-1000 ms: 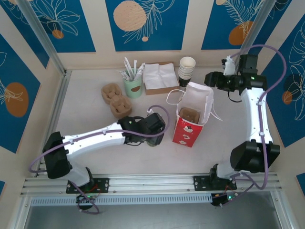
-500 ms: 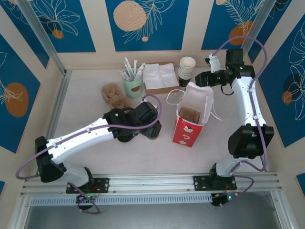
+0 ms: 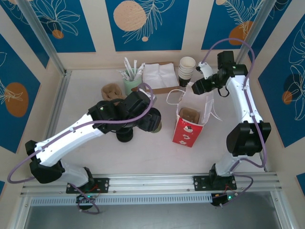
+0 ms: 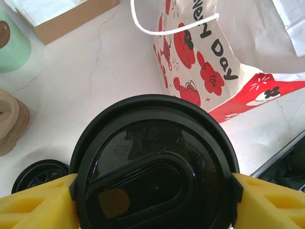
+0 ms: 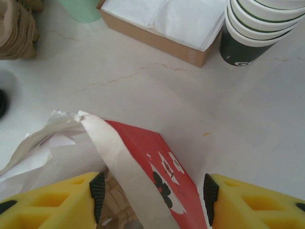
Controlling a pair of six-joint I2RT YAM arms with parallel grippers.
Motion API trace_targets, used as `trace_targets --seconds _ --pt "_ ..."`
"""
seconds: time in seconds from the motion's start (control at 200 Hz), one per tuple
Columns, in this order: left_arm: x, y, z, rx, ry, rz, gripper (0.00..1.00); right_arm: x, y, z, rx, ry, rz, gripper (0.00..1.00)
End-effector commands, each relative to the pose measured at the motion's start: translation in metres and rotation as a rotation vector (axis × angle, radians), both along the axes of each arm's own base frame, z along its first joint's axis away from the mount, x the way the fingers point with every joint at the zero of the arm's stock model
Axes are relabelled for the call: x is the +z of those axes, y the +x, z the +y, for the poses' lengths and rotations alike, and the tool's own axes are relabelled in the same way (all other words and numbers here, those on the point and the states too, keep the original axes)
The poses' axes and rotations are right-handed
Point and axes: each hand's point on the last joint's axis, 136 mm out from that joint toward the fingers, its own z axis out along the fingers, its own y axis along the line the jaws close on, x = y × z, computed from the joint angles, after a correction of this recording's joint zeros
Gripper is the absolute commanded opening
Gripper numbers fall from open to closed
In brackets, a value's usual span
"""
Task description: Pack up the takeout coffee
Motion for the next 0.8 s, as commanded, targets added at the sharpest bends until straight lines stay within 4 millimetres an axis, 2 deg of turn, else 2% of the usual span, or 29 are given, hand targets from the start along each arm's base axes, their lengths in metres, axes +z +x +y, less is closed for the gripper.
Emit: trace_targets --seconds 0.0,0.125,0.19,0.25,0.36,0.395,0.54,0.795 --pt "0.006 -0.002 0.002 -0.021 0.003 0.007 0.73 0.007 -0.007 0.002 0.04 0.01 -0.001 0.55" --pt "0.008 -0.003 0.002 -0.028 0.001 0.01 0.73 0.006 -0.01 -0.003 0.03 0.003 0.011 0.5" --pt "0.01 -0.004 0.002 -0.031 0.0 0.008 0.73 0.008 -0.009 -0.004 0.018 0.004 0.006 0.43" --pt "0.013 -0.004 0.003 -0.034 -0.001 0.004 0.73 0.012 -0.009 -0.003 0.014 0.015 0.001 0.33" --pt "0.018 -0.004 0.004 -0.04 -0.002 -0.005 0.73 0.021 -0.009 0.004 0.005 0.043 -0.002 0.07" --pt "0.02 -0.004 0.005 -0.04 -0.004 -0.009 0.73 0.025 -0.008 0.007 -0.003 0.053 -0.004 0.02" --pt "0.027 -0.006 0.007 -0.05 -0.007 -0.019 0.73 0.04 -0.006 0.023 -0.052 0.109 0.0 0.0" --pt "0.046 -0.006 0.021 -0.042 0.006 -0.069 0.73 0.054 -0.023 0.071 -0.042 0.201 0.015 0.0"
